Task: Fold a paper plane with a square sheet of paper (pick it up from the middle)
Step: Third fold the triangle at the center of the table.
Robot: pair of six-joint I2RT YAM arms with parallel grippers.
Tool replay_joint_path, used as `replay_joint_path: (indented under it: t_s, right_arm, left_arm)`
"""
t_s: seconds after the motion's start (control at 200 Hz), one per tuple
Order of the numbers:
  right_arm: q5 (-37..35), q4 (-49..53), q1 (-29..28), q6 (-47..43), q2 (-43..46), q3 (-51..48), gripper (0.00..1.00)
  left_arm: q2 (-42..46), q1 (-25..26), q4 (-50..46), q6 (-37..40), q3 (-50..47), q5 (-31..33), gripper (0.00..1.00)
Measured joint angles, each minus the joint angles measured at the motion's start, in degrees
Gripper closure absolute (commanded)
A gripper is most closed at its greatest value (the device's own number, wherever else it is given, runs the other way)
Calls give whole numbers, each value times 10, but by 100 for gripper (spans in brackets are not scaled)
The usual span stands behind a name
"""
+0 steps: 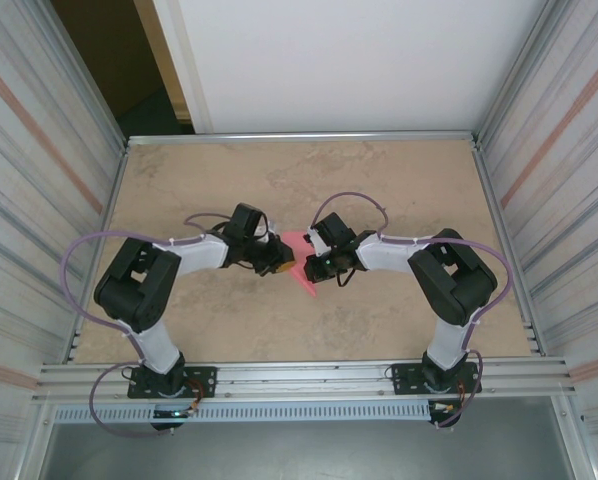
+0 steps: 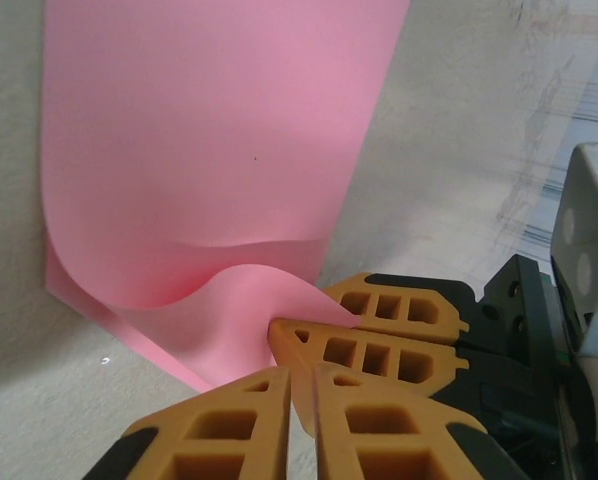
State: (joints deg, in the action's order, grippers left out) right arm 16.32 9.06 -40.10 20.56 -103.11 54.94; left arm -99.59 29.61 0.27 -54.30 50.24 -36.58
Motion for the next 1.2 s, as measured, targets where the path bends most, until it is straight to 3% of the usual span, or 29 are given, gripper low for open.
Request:
replay_joint_path:
  t_s: [1.198]
  right_arm:
    - [0, 0, 0, 2, 0, 0, 92]
  left_arm:
    - [-57, 16, -50, 4, 39, 28, 88]
